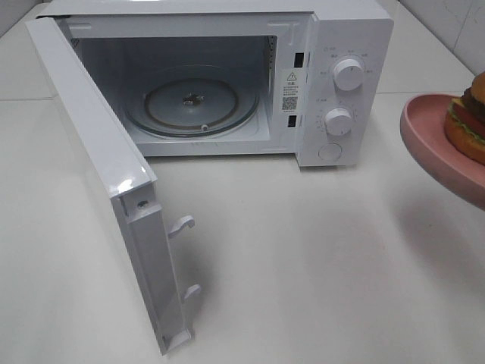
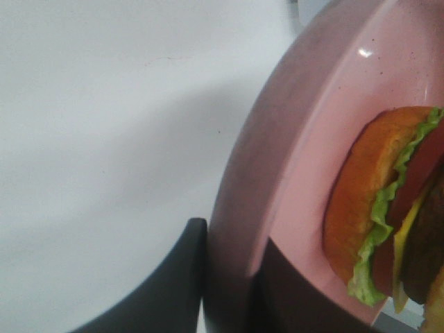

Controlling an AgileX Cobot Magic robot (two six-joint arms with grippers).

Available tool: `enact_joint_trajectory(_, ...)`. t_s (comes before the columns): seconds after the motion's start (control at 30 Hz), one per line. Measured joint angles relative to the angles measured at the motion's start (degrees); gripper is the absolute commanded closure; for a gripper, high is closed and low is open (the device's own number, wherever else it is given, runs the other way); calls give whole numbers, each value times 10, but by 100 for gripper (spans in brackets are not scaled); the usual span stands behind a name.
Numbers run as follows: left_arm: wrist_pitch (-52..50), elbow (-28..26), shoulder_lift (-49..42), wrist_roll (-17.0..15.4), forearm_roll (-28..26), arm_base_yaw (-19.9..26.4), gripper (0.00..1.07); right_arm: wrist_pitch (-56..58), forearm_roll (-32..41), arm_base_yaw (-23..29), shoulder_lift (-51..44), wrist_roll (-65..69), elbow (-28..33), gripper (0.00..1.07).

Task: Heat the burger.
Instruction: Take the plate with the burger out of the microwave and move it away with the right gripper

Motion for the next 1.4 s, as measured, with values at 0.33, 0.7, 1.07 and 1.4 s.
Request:
enact_joint_trajectory(0.33, 0, 0, 0, 0, 0, 0, 9, 31, -76, 0, 1, 161, 0, 101)
enact_joint_trajectory(0.7, 0, 0, 0, 0, 0, 0, 9, 96, -106, 0, 87, 280, 0, 101)
enact_joint_trajectory(1.07, 0, 0, 0, 0, 0, 0, 9, 130, -113, 0, 201, 407, -12, 100)
enact_joint_trajectory(1.4, 0, 0, 0, 0, 0, 0, 9, 156, -115, 0, 352, 614, -38, 100)
